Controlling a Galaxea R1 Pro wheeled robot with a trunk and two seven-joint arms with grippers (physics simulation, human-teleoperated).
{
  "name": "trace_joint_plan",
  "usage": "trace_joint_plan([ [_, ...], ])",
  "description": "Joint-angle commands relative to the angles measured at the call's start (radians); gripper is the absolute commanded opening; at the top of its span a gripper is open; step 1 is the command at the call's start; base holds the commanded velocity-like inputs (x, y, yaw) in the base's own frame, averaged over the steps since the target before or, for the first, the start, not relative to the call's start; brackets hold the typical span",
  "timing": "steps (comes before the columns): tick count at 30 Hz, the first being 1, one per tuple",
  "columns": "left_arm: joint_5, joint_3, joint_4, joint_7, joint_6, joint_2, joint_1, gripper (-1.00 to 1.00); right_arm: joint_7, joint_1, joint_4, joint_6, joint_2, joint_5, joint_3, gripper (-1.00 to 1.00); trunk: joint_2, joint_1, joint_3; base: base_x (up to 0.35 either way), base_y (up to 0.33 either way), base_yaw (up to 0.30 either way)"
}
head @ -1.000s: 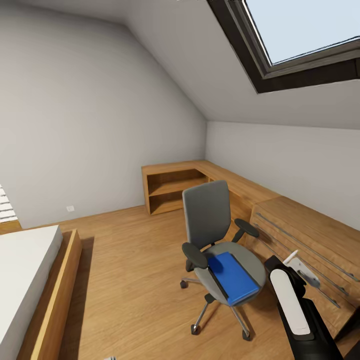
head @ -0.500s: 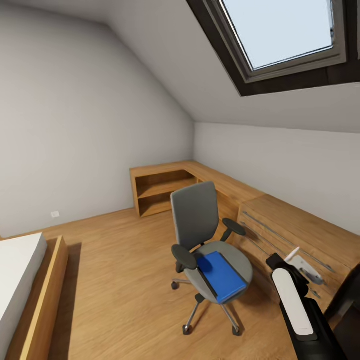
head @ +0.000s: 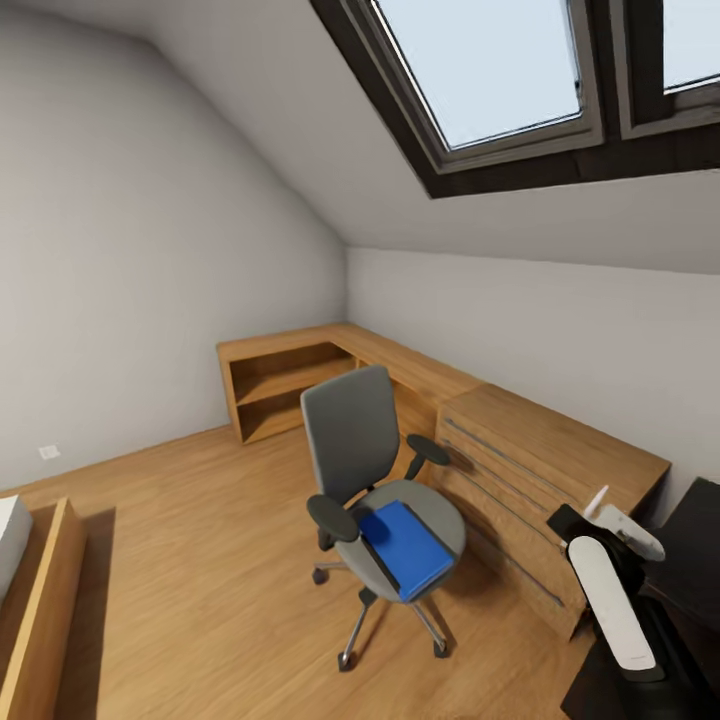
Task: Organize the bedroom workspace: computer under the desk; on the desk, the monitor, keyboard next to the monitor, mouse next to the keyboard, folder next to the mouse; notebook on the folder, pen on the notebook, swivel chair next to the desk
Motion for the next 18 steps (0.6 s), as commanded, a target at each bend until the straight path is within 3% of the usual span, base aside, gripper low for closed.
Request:
trace_joint_plan([
  [1,0.009,0.001,-0.002,0.003,0.004,0.0,0.0,1.0,0.008,-0.001,-0.001,0.008,-0.008,-0.012,-0.001,-1.0,0.006,-0.004,0.002,0.0,0.0,-0.269],
  [8,0.01,0.0,-0.001,0.001,0.003,0.0,0.0,1.0,0.145,-0.001,0.003,0.051,-0.066,-0.045,0.0,-1.0,0.055,-0.031,0.024,0.0,0.0,-0.269],
  [14,0.008,0.0,-0.001,0.001,-0.001,-0.001,0.0,1.0,0.253,-0.001,0.0,0.099,-0.083,-0.029,0.002,-1.0,0.097,-0.054,0.043,0.0,0.0,-0.143],
  [18,0.009,0.0,-0.001,0.001,-0.019,-0.001,0.0,1.0,0.263,-0.002,-0.005,0.104,-0.084,-0.004,0.001,-1.0,0.125,-0.069,0.055,0.0,0.0,-0.026],
])
